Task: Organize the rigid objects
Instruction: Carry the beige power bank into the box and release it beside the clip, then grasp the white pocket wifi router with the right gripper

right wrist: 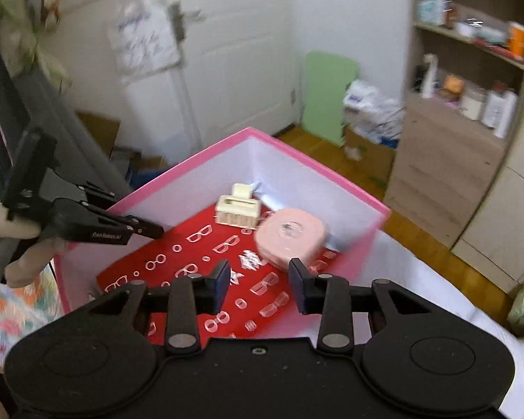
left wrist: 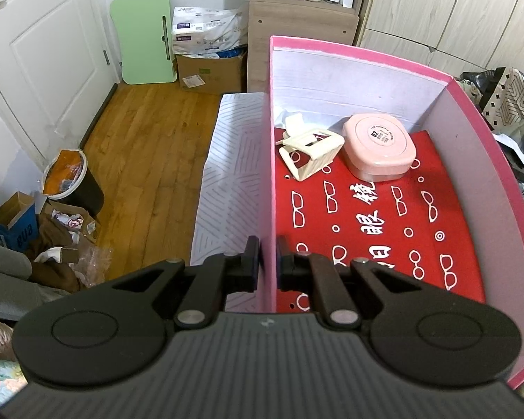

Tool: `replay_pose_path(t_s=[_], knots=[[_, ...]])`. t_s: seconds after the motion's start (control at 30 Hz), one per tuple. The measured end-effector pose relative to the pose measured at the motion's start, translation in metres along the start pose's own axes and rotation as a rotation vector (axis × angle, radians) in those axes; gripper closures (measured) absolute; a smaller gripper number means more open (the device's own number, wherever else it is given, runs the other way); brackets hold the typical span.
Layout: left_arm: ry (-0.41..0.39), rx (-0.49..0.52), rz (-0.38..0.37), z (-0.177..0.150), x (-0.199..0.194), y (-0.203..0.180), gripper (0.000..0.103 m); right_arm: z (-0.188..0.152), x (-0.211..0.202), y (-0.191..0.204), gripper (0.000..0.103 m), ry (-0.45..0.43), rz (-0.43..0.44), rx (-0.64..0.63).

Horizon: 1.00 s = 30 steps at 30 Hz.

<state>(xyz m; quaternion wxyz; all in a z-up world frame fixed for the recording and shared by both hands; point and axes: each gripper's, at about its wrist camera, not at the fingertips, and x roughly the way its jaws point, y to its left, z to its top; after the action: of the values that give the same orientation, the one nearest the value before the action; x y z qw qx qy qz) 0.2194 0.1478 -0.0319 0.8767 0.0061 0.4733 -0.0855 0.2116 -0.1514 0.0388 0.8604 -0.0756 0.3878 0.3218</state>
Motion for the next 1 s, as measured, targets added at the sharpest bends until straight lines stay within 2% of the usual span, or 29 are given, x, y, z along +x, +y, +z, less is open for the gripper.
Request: replay_pose_path(t_s=[0.07,0.13,0.27,0.33,0.43,0.6,0.73,0.87,1.0], knots=[[-0.004,-0.006,-0.005,0.0,0.0,0.001,0.095,-0.026,-0.021,-0.012,0.061,-0.056,-0.003,0.056],[-0.005,-0.005,-0.004,0.0,-0.001,0.001,0.095,-0.051,-0.033,-0.028,0.06,-0.068,-0.009,0.131],[-0.005,0.002,0.002,0.0,-0.001,0.0,0.095,-0.103,-0.045,-0.049,0.06,-0.041,-0.066,0.239],[-0.005,0.001,0.002,0.0,-0.001,-0.001,0.095,-0.13,-0.048,-0.055,0.055,-0.02,-0.107,0.301],[-0.006,-0.001,0.001,0.0,-0.001,0.0,0.095,-0.157,-0.052,-0.055,0.053,-0.007,-0.162,0.34],[-0.008,-0.009,-0.002,0.0,-0.002,0.001,0.095,-0.171,-0.051,-0.043,0.048,0.017,-0.235,0.252],[-0.008,-0.01,-0.002,0.0,-0.002,0.002,0.095,-0.166,-0.037,-0.026,0.037,0.02,-0.246,0.138],[-0.012,0.006,0.008,-0.002,-0.003,0.002,0.095,-0.164,-0.031,-0.019,0.037,0.049,-0.328,0.008],[-0.016,0.004,0.005,-0.003,-0.004,0.0,0.095,-0.16,-0.019,-0.021,0.037,0.098,-0.287,-0.026]])
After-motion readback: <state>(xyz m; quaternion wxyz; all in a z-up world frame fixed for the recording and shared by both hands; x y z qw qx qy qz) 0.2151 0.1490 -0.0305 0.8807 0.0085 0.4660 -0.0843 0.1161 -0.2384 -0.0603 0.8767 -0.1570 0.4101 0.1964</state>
